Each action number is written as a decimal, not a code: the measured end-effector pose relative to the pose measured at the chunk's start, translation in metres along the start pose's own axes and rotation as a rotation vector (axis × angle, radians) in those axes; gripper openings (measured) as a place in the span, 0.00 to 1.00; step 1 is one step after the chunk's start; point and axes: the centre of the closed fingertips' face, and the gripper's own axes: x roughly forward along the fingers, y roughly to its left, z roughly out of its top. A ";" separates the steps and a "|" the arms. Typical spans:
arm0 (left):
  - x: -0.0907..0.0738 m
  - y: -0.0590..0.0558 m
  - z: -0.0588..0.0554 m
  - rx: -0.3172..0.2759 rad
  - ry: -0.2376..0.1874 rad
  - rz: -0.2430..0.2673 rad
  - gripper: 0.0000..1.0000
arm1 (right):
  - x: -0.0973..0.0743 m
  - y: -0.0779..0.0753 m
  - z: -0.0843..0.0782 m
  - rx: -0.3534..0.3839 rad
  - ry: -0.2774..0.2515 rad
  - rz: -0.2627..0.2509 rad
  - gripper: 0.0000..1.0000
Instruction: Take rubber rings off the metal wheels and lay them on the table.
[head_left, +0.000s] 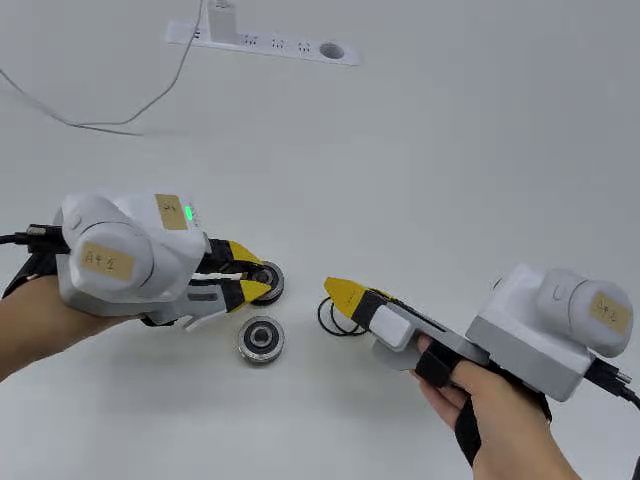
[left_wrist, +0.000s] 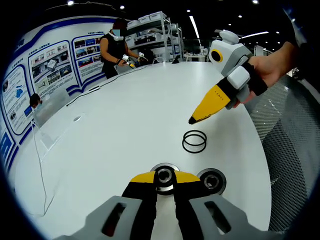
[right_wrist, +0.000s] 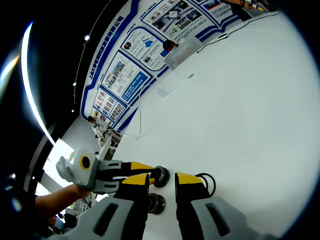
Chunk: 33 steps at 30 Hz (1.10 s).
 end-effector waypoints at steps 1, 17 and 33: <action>0.000 0.000 0.000 0.001 0.002 0.000 0.13 | 0.000 0.001 0.000 0.002 -0.003 0.002 0.21; 0.000 0.002 -0.001 -0.016 0.001 0.003 0.14 | 0.001 0.002 0.002 0.017 -0.007 0.008 0.21; 0.000 0.001 -0.003 -0.019 0.012 -0.008 0.14 | 0.002 0.002 0.001 0.028 -0.009 0.011 0.21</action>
